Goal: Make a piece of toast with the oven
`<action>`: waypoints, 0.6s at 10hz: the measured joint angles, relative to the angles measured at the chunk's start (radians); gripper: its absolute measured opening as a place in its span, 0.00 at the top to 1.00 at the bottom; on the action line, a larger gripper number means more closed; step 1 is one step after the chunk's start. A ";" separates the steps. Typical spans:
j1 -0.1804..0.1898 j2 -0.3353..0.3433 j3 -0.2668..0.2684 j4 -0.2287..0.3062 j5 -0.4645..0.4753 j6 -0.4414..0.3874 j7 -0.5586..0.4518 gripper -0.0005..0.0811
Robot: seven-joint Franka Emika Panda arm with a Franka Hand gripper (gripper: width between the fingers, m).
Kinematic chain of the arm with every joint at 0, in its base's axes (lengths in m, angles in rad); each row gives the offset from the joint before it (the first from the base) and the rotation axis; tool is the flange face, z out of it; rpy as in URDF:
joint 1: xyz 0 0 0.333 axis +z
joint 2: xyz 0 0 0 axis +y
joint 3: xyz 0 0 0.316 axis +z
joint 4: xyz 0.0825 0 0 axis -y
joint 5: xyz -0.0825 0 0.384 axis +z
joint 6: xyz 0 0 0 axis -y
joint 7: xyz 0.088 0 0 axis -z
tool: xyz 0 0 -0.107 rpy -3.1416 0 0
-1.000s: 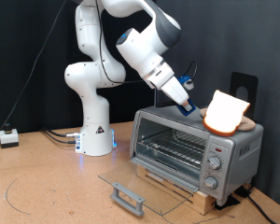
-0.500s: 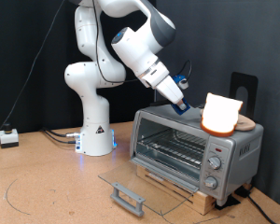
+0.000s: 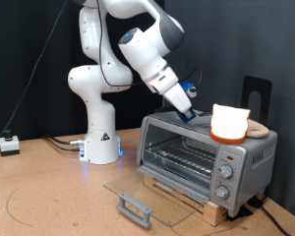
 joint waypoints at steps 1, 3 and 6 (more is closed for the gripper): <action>-0.003 0.000 0.001 0.000 -0.032 -0.026 0.020 0.47; -0.004 0.000 0.007 -0.001 -0.080 -0.079 0.048 0.47; 0.001 -0.017 0.022 -0.005 -0.089 -0.147 0.051 0.47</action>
